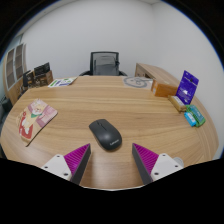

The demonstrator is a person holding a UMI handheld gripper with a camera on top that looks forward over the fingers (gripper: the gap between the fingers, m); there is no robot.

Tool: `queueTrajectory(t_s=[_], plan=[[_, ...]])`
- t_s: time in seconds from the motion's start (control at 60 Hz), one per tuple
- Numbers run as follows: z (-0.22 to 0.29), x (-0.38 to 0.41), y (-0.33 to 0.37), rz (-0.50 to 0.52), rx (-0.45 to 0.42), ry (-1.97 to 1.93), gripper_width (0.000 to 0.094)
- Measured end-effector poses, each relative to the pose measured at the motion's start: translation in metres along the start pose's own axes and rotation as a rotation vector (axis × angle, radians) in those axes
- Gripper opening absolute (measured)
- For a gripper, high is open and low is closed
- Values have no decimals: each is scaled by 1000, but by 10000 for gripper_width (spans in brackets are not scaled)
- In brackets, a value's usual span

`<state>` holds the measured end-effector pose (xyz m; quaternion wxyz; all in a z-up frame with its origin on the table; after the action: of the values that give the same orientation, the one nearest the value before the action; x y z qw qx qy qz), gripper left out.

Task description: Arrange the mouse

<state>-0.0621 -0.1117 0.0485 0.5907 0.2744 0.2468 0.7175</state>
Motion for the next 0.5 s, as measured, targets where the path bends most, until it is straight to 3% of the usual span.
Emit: queueTrajectory(t_s=[0.5], plan=[[46, -27, -72, -20, -10, -15, 869]])
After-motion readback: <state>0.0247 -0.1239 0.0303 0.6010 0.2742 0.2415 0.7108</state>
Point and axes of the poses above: the point between the fingertips, and its own axes, seen from behind it with the camera up: x to the left, z up, y backward, against the way the camera looks, the point moved 7 cm from there along y, backward, against the way the camera looks, and after that the axes turned 13 degrees about z, right-handed, at the moved point
